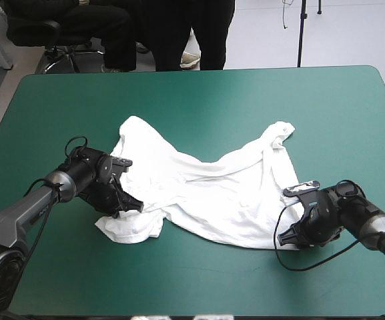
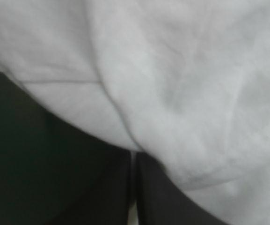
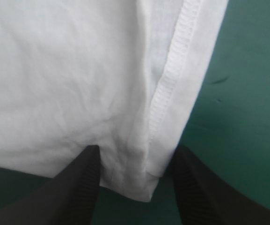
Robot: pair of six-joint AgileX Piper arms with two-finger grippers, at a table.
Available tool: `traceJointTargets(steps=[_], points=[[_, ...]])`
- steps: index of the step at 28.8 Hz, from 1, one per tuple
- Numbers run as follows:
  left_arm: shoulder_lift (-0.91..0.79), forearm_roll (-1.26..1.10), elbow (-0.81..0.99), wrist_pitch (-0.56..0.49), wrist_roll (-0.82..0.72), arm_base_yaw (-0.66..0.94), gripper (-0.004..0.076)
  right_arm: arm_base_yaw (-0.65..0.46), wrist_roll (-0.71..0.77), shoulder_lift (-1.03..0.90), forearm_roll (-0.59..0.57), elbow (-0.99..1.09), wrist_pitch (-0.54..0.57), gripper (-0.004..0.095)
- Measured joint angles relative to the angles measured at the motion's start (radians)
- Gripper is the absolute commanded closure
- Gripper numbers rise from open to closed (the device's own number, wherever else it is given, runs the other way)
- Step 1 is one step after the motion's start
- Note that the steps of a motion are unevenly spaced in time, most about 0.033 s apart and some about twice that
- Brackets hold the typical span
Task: Fold the cloth
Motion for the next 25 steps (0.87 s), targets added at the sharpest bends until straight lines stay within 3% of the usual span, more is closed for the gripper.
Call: traceJointTargets(steps=[3, 4, 6, 15, 25], points=[[0.000, 0.001, 0.000, 0.001, 0.000, 0.000, 0.0741, 0.000, -0.006, 0.004, 0.021, 0.000, 0.005, 0.0704], [0.000, 0.001, 0.000, 0.001, 0.000, 0.000, 0.0741, 0.000, -0.009, 0.004, 0.021, 0.000, 0.005, 0.0841], [-0.002, 0.001, 0.000, 0.001, 0.000, 0.000, 0.0741, 0.000, -0.011, 0.004, 0.032, 0.000, 0.006, 0.0922], [-0.097, 0.057, -0.056, 0.041, 0.000, 0.001, 0.0741, 0.000, -0.011, -0.035, 0.055, -0.084, 0.057, 0.0925], [-0.288, 0.046, -0.402, 0.171, 0.000, 0.001, 0.0741, 0.000, 0.000, -0.208, 0.056, -0.556, 0.156, 0.0925]])
